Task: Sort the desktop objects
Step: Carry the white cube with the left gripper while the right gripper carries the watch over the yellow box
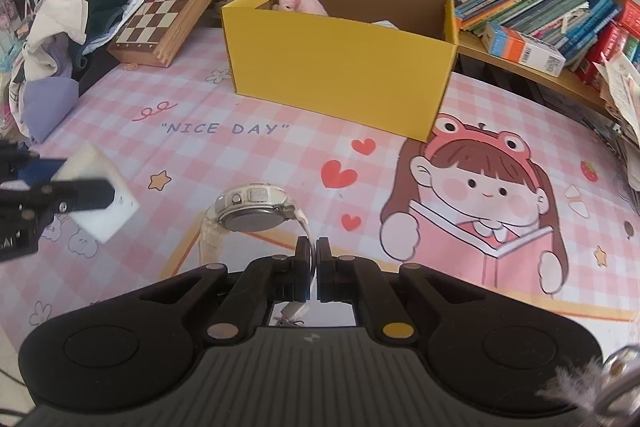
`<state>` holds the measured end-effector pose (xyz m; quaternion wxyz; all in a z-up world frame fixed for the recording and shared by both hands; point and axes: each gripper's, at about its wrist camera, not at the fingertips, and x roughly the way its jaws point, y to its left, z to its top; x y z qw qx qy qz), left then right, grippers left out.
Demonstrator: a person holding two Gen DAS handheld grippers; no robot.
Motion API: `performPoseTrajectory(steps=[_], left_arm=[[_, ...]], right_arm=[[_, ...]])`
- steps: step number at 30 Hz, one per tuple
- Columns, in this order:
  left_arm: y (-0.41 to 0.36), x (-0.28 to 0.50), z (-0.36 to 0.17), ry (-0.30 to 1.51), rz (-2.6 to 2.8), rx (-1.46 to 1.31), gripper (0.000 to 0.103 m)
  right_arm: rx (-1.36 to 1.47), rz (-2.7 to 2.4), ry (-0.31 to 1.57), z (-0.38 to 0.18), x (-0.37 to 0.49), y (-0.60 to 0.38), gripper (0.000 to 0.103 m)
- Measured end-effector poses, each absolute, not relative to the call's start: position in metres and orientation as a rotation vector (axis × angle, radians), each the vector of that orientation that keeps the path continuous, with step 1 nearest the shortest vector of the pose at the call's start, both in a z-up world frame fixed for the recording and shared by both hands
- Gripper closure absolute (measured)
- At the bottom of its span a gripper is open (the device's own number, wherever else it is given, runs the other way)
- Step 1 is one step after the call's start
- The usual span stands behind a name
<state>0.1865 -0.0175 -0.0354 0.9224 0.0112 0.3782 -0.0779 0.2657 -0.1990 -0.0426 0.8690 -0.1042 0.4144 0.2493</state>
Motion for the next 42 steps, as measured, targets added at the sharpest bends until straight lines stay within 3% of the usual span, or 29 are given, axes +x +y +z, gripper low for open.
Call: performPoseTrajectory(steps=[19,33,42], left_arm=[[-0.031,0.226,0.026,0.62,-0.241,0.196,0.079],[-0.044,0.295,0.077,0.512,-0.213,0.242,0.079],[-0.041,0.366,0.075,0.566,-0.172,0.19,0.079]], right_arm=[[-0.243,0.472,0.725,0.025,0.278,-0.229,0.1],[-0.29,0.516,0.595,0.086,0.356,-0.218,0.099],[-0.344,0.539,0.569,0.094,0.426,-0.189,0.099]])
